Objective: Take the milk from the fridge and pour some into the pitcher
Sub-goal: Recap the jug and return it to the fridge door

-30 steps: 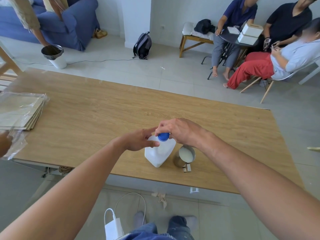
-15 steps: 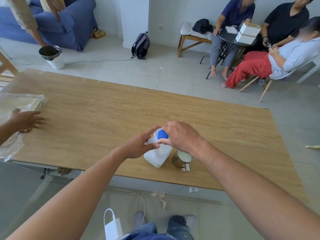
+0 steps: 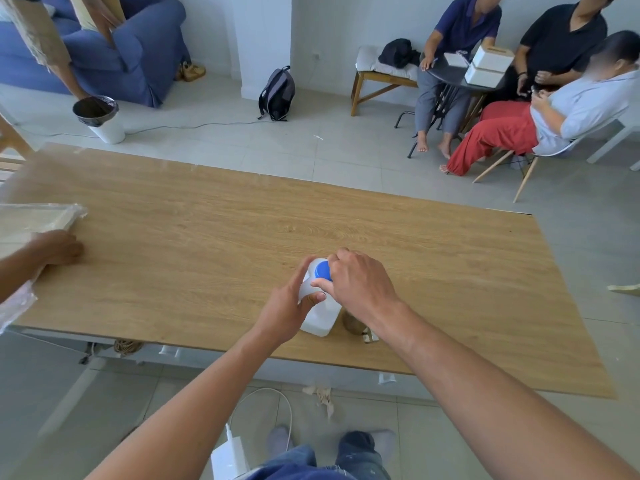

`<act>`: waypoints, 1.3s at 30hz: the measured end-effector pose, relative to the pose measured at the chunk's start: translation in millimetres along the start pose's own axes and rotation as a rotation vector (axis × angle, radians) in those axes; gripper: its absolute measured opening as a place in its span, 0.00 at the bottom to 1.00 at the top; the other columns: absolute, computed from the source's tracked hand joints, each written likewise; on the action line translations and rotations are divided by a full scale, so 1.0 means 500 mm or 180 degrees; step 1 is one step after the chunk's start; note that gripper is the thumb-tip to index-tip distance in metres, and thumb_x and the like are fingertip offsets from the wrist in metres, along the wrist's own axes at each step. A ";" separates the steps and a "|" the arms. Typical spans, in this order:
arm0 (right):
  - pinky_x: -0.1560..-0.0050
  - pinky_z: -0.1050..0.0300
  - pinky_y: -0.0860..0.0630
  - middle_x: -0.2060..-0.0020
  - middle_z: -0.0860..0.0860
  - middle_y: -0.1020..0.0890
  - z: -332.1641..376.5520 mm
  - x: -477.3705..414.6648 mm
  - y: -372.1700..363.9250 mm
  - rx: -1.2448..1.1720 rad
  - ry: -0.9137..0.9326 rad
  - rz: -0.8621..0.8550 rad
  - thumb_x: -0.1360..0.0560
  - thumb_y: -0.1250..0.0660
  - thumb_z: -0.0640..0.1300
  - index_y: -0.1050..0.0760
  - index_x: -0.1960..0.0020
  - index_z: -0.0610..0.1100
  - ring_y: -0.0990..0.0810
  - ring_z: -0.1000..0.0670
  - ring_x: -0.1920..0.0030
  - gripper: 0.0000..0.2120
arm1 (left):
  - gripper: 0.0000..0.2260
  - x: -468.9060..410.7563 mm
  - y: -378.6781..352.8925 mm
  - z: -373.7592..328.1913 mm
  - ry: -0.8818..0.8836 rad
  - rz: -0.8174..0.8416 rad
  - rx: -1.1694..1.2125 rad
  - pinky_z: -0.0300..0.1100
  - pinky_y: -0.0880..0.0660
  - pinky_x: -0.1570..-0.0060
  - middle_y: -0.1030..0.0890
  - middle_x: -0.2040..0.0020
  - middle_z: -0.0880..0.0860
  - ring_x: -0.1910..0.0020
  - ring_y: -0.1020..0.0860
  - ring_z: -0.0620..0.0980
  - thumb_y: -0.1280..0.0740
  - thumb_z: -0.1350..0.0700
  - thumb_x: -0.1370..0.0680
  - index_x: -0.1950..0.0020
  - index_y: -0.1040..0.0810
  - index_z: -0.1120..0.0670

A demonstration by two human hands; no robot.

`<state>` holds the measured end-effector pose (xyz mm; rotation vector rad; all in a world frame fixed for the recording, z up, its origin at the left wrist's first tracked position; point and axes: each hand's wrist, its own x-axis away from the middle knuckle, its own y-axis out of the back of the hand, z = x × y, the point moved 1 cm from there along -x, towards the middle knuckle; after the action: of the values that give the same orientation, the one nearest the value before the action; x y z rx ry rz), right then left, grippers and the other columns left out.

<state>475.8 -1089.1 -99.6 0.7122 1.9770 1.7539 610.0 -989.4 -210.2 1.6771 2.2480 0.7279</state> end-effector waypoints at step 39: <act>0.26 0.45 0.24 0.24 0.61 0.28 0.053 0.097 -0.207 -0.3372 -0.1251 0.0409 0.33 0.18 0.68 0.38 0.19 0.64 0.27 0.55 0.24 0.49 | 0.27 0.054 0.023 -0.018 0.1160 -0.0246 0.1292 0.46 0.33 0.55 0.26 0.66 0.47 0.68 0.30 0.42 0.42 0.38 0.10 0.63 0.28 0.53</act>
<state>442.4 -1047.1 -204.0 0.6958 0.5806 2.1563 606.8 -963.8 -193.7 1.7221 2.8583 0.6312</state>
